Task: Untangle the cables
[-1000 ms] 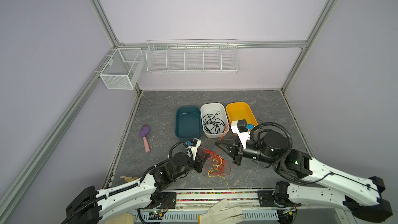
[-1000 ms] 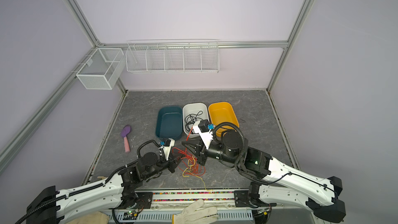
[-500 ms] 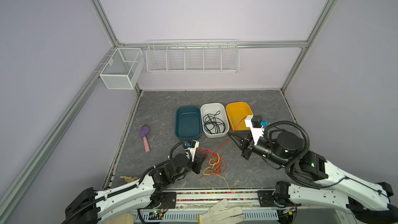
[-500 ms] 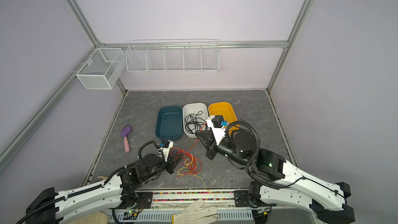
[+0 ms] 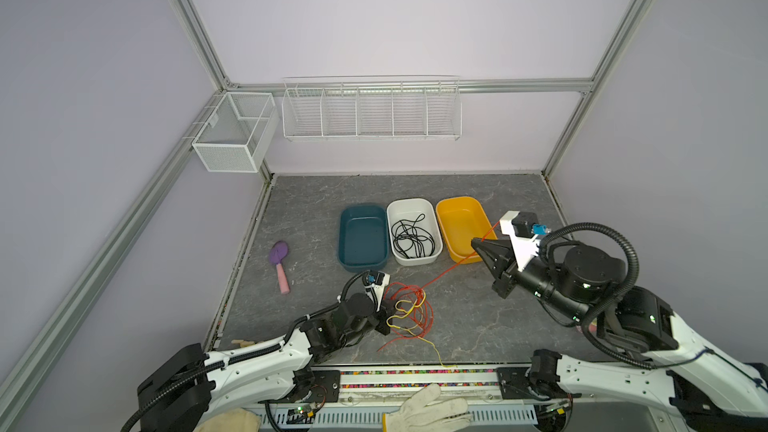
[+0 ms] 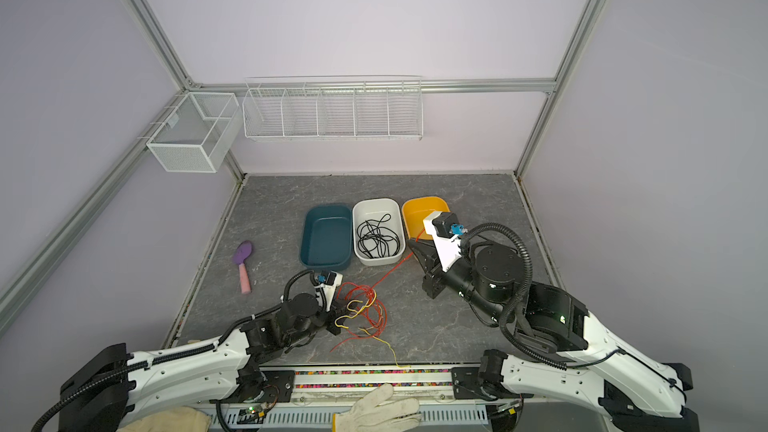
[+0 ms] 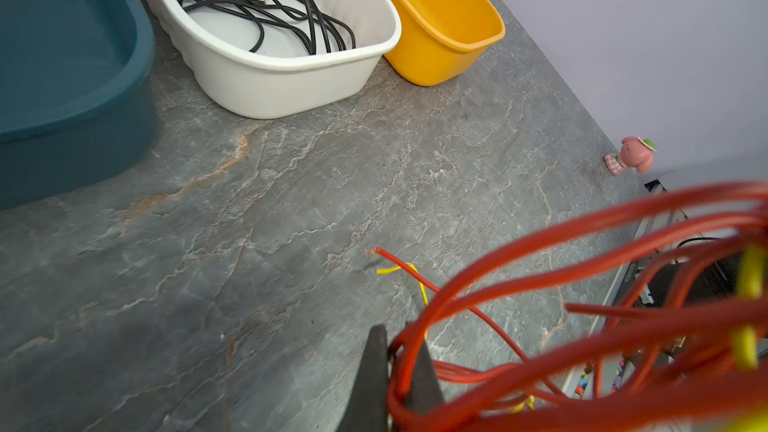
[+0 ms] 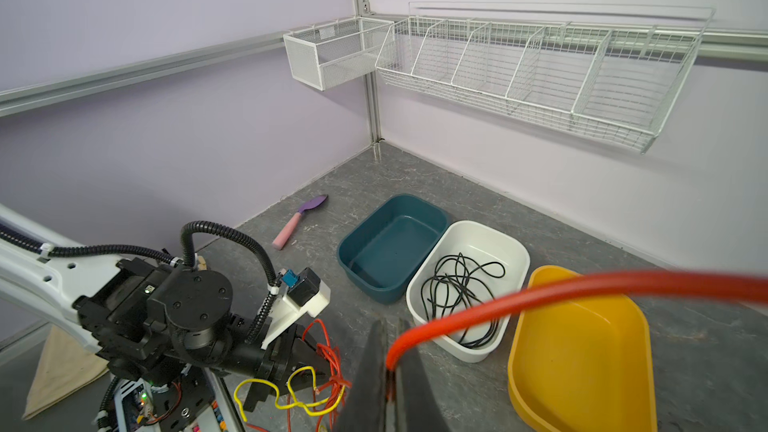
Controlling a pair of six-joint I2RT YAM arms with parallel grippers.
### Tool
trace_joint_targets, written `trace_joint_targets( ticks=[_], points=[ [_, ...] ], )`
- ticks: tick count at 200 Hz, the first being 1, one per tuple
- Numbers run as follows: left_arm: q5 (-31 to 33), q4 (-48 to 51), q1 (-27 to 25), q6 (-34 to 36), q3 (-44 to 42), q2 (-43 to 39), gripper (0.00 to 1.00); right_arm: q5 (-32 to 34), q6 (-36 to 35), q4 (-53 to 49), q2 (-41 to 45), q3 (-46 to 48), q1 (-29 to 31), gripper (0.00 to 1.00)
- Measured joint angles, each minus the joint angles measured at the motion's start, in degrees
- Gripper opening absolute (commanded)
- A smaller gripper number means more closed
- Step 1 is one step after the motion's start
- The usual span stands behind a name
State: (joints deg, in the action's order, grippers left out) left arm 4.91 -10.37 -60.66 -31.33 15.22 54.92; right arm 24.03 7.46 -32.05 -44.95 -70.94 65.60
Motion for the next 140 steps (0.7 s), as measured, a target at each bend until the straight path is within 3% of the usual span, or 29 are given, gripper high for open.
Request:
trace_joint_targets(
  ticks=[50, 88, 111, 140],
  points=[
    [0.83, 5.75, 0.02, -0.61, 0.96, 0.66, 0.00, -1.42, 1.01, 0.66, 2.05, -0.35, -0.55, 0.39],
    [-0.33, 9.57, 0.02, -1.53, 3.58, 0.66, 0.00, -6.62, 4.66, 3.80, 2.25, 7.08, -0.63, 0.56],
    [-1.49, 9.92, 0.02, -2.25, 6.03, 0.61, 0.00, -10.27, 6.78, 4.74, 0.76, 11.96, -0.66, 0.57],
    [-2.80, 10.69, 0.02, -2.51, 7.63, 0.07, 0.00, -13.66, 8.94, 6.08, -1.25, 15.89, -0.76, 0.49]
  ],
)
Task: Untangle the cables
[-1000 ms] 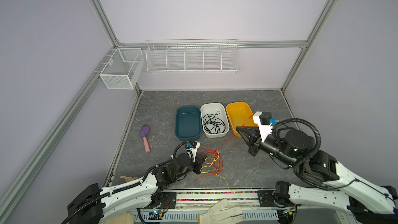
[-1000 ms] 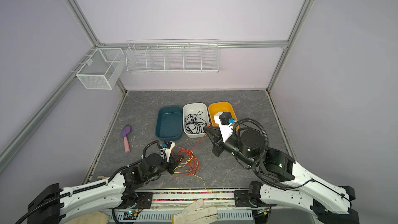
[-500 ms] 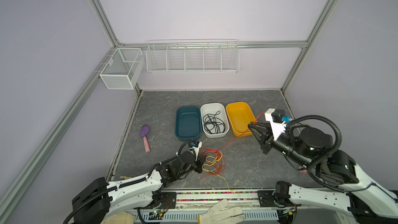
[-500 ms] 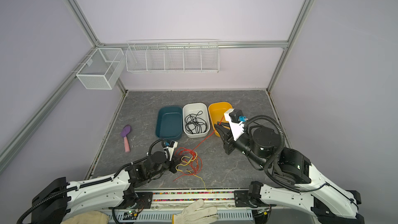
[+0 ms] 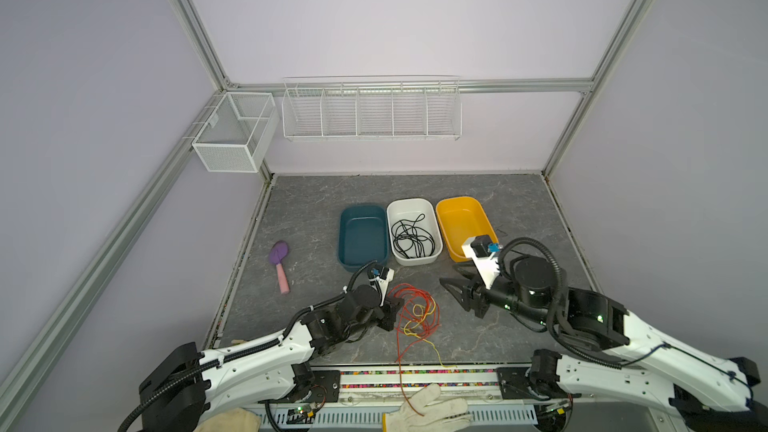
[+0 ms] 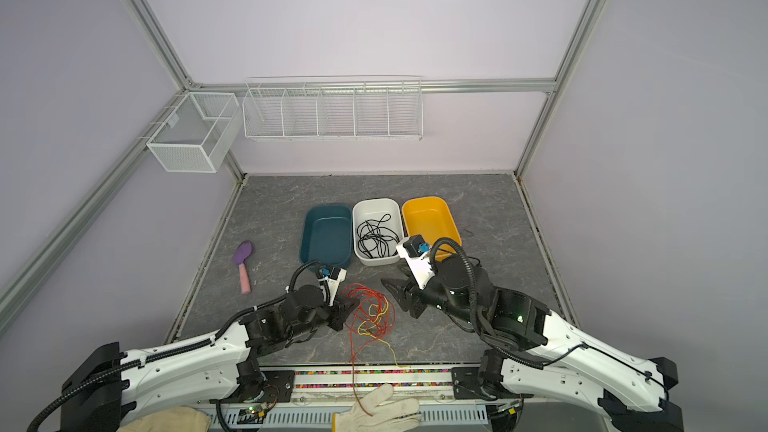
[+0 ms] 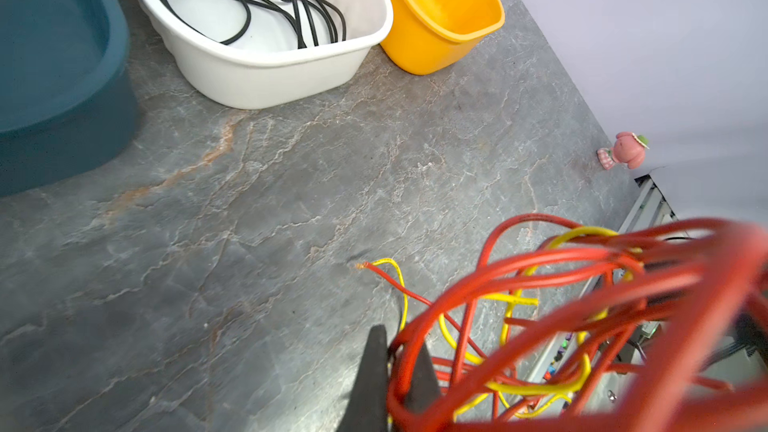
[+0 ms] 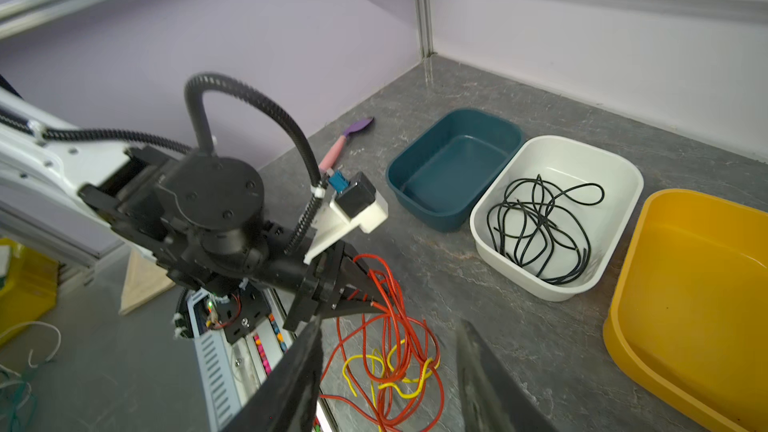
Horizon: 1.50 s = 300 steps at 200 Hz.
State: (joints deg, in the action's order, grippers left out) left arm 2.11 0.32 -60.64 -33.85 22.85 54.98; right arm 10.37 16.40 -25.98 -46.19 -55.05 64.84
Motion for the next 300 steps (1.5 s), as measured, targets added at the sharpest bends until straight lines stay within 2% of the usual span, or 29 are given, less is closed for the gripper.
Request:
trace_joint_targets(
  ticks=[35, 67, 113, 157, 185, 219, 258, 300],
  points=[
    [-0.50, 2.89, 0.00, 0.44, 1.25, -1.36, 0.00, -5.14, 1.97, 2.38, -3.61, 2.56, -0.83, 0.47],
    [-0.61, 5.03, 0.00, 0.96, 2.05, -2.40, 0.00, -8.33, 3.48, 4.46, -8.31, 4.92, -1.33, 0.29],
    [-0.61, 7.61, 0.00, 1.60, 2.12, -4.02, 0.00, -11.13, 4.61, 5.03, -14.45, 5.90, -2.47, 0.27],
    [-0.44, 8.96, 0.02, 1.97, 2.12, -4.94, 0.00, -13.14, 5.70, 6.73, -17.09, 5.95, -2.56, 0.06],
    [-0.22, 9.92, 0.17, 2.45, 2.14, -5.18, 0.00, -12.55, 5.88, 6.69, -17.38, 5.97, -2.67, 0.06],
    [-0.04, 10.51, 0.26, 2.99, 2.14, -5.25, 0.16, -10.27, 5.44, 4.50, -15.30, 5.51, -4.07, 0.06],
    [-0.11, 10.64, 0.28, 2.97, 2.03, -4.00, 0.26, -8.66, 4.55, 1.73, -9.90, 1.81, -8.46, 0.06],
    [-0.72, 10.27, 0.28, 3.06, 1.79, -1.25, 0.29, -8.92, 3.19, -0.66, -7.10, -3.08, -10.75, 0.06]
  ],
)
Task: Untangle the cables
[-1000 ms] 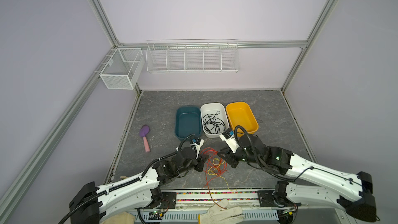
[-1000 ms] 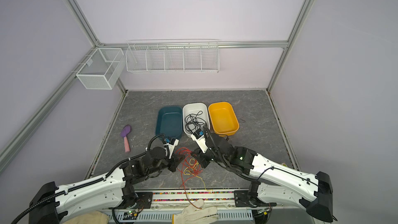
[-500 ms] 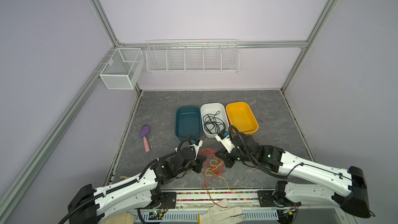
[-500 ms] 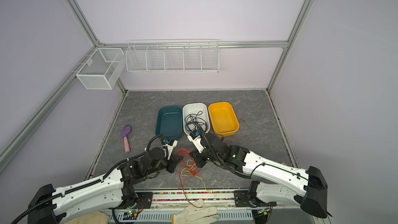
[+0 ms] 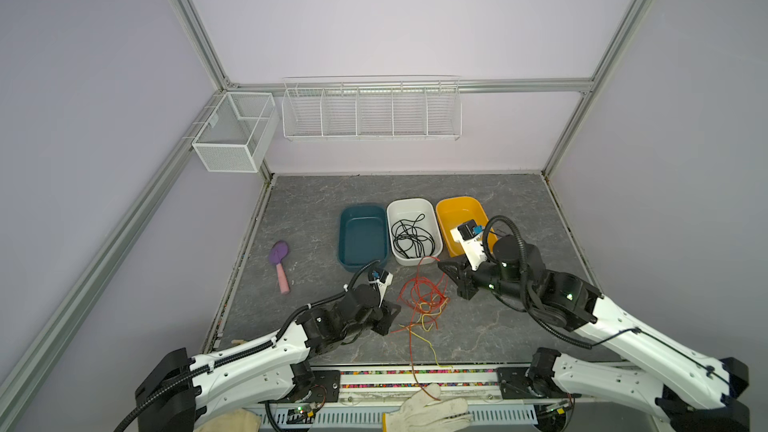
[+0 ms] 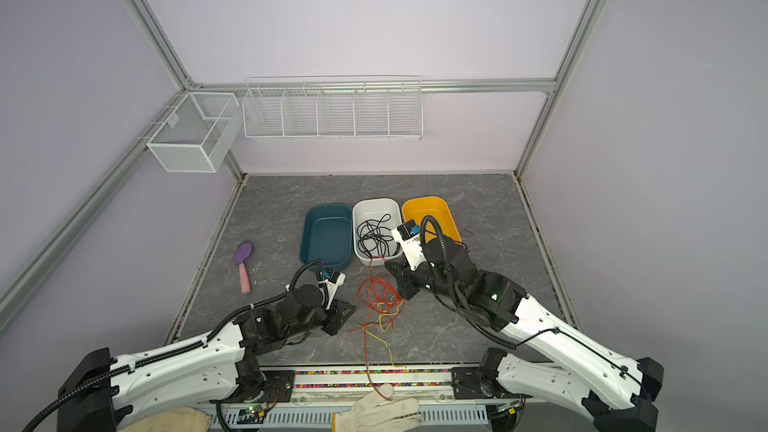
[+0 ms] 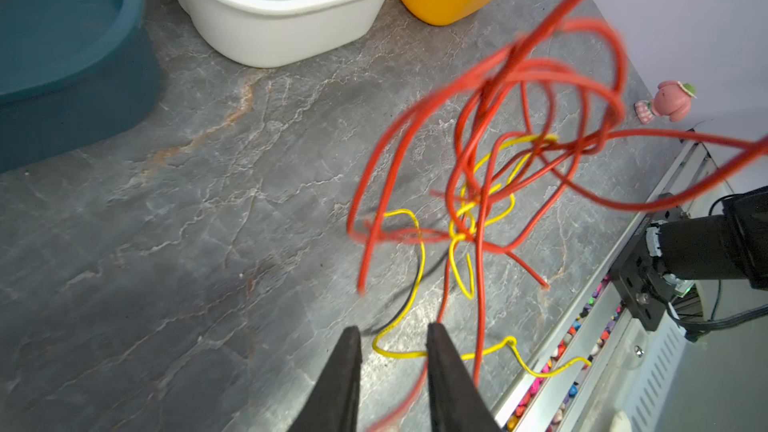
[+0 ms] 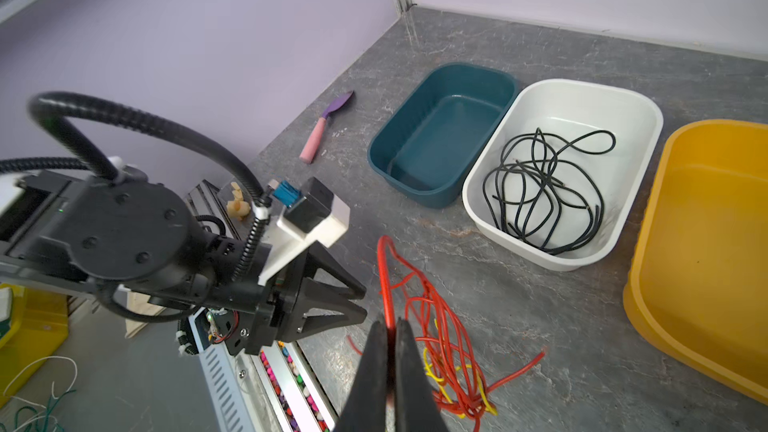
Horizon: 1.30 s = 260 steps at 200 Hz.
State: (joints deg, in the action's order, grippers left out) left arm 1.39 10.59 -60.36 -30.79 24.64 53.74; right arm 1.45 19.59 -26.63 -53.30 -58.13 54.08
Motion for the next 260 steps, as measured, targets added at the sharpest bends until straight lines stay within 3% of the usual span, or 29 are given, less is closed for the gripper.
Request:
trace_joint_targets(
  ticks=[20, 64, 96, 139, 163, 214, 260],
  points=[
    [-0.26, -0.42, 0.11, 0.00, -0.24, 1.55, 0.30, -0.70, -0.74, -1.60, 0.28, -2.25, -0.15, 0.06],
    [-2.14, -3.43, 0.42, -0.31, -0.57, 3.67, 0.56, -5.14, -1.20, -2.03, 1.07, -5.68, -0.76, 0.06],
    [-5.81, -12.22, 0.42, -0.68, -3.19, 1.18, 0.70, -7.69, -0.94, -1.86, 1.01, -5.86, -0.76, 0.06],
    [-8.11, -25.77, 0.42, -2.60, -10.25, -5.11, 0.72, -13.00, -0.33, -0.20, 1.03, -5.84, -0.76, 0.06],
    [-7.74, -28.24, 0.42, -3.58, -11.13, -6.51, 0.65, -16.41, 0.11, 2.10, 1.62, -5.55, -0.76, 0.06],
    [-7.50, -30.49, 0.46, -5.16, -11.47, -7.48, 0.20, -20.44, 0.66, 5.14, 2.56, -4.90, -0.76, 0.06],
    [-7.19, -29.73, 0.46, -5.07, -11.50, -8.17, 0.00, -19.41, 0.72, 4.83, 3.13, -4.90, -0.76, 0.06]
  ],
)
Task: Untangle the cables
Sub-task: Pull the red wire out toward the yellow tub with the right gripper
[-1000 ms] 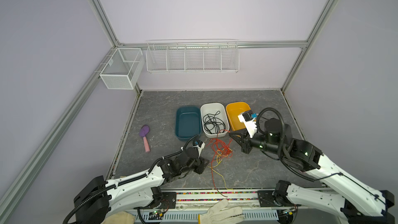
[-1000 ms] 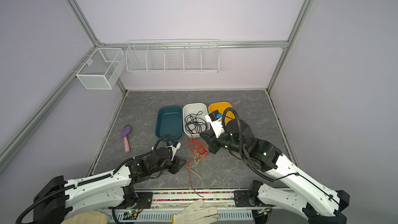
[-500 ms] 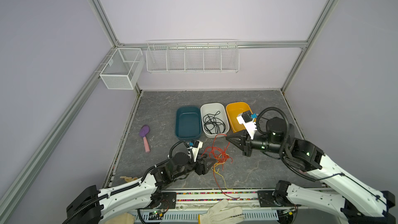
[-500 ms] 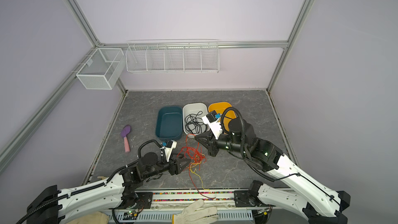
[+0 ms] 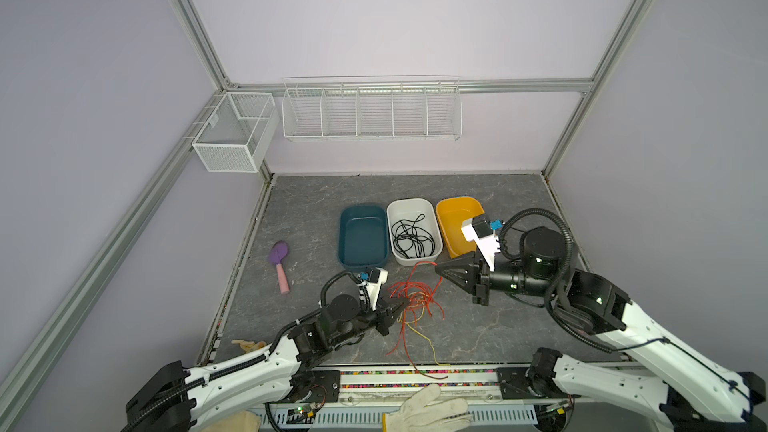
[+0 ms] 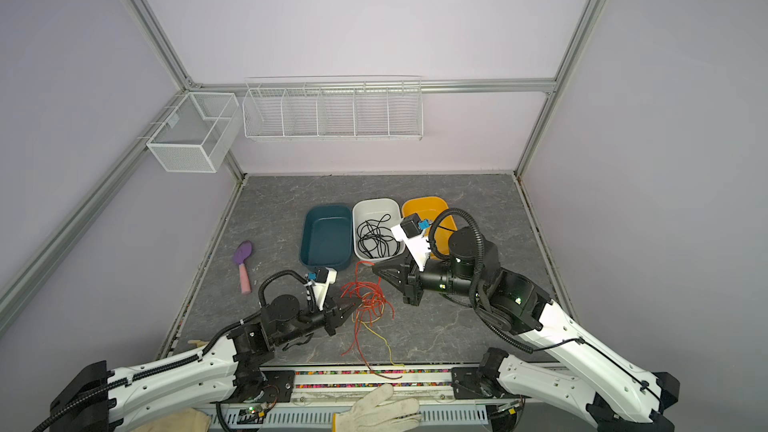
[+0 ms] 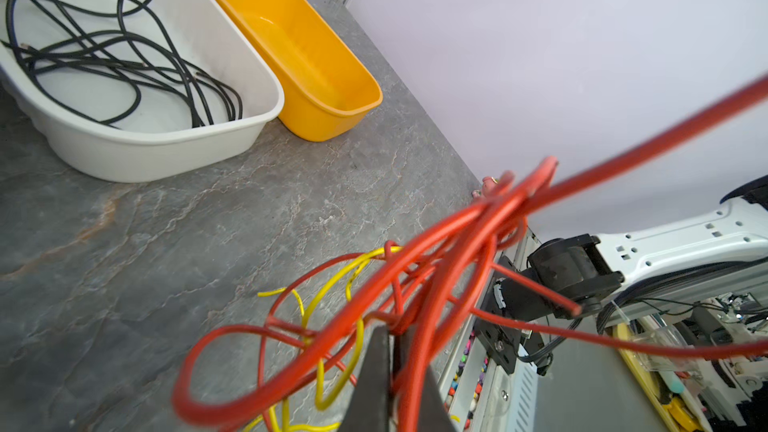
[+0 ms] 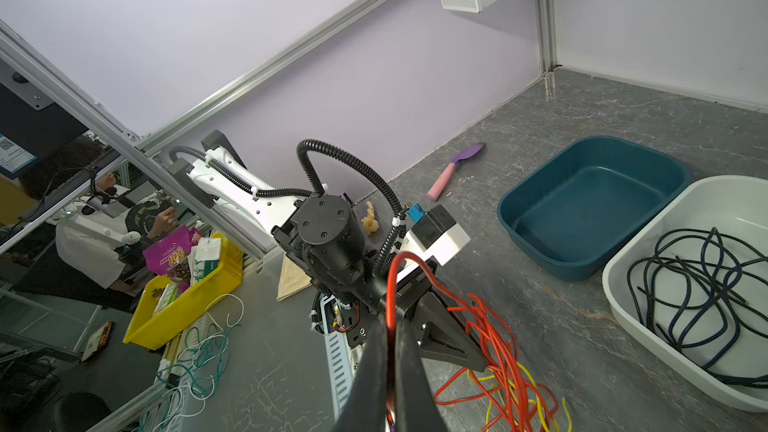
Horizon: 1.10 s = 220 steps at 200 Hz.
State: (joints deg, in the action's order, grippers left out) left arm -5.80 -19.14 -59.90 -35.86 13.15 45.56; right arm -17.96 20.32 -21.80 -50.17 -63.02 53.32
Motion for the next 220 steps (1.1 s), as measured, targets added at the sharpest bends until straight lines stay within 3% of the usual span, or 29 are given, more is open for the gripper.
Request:
trace_joint_targets(
  ticks=[72, 176, 220],
  points=[
    [1.49, 7.34, 0.00, 0.33, 0.00, -4.22, 0.00, 18.88, -1.95, -8.94, 3.67, -3.89, -0.11, 0.06],
    [6.84, 23.19, 3.41, 0.52, -0.09, -5.81, 0.00, 32.17, -8.61, -18.64, 6.03, -19.78, -0.37, 0.06],
    [9.31, 27.43, 3.98, 2.60, 1.40, -1.11, 0.00, 37.27, -10.56, -20.96, 4.48, -21.73, -0.39, 0.06]
  ],
)
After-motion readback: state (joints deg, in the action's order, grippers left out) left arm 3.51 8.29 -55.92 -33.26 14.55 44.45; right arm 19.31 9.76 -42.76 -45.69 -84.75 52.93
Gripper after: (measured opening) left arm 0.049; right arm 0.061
